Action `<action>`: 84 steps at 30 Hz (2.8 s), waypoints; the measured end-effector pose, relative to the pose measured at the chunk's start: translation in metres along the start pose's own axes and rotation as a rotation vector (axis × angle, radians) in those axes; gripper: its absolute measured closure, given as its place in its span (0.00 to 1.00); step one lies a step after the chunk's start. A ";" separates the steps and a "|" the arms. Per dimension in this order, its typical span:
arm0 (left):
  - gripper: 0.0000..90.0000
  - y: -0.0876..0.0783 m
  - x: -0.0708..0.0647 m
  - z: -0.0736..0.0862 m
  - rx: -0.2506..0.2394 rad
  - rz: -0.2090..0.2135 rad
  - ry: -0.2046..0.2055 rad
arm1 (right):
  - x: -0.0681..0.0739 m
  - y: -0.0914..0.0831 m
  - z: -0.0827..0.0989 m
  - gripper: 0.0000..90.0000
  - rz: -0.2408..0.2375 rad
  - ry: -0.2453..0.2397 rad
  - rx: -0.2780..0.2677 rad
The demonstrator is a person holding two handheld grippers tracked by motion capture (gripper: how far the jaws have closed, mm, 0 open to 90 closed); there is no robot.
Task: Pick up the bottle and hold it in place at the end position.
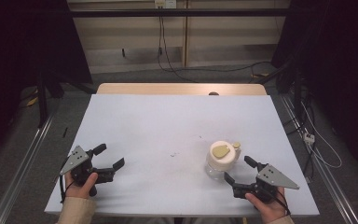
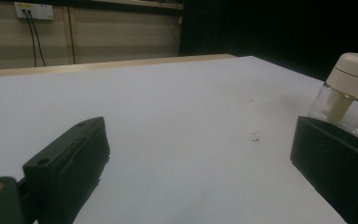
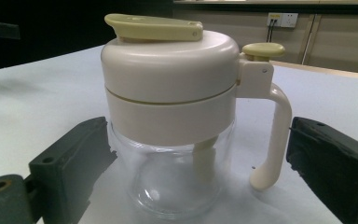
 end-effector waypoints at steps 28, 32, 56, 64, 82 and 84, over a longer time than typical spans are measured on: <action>0.04 0.000 -0.002 -0.001 -0.008 -0.003 0.011 | 0.004 0.007 -0.003 0.07 -0.004 -0.021 0.007; 0.04 0.001 -0.003 -0.001 -0.006 -0.003 0.013 | 0.004 0.009 -0.003 0.07 -0.004 -0.017 0.009; 0.04 0.002 -0.004 0.000 0.008 -0.003 0.019 | 0.008 0.025 -0.006 0.05 -0.015 -0.021 0.035; 0.04 0.002 -0.004 0.000 0.011 -0.002 0.021 | 0.011 0.031 -0.007 0.05 -0.016 -0.018 0.042; 0.05 0.002 -0.003 0.000 0.014 -0.007 0.019 | 0.014 0.042 -0.009 0.04 -0.006 -0.013 0.052; 0.05 0.002 -0.003 0.000 0.013 -0.004 0.018 | 0.014 0.044 -0.009 0.04 -0.002 -0.013 0.055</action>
Point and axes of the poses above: each handheld gripper's, and its own axes: y roughly forward along the jaws, z roughly out of its underside, x roughly to its left, the point moved 3 cm from there along y, roughly forward along the jaws, and after that the axes turned 6 degrees about x, right-handed, at the moved point
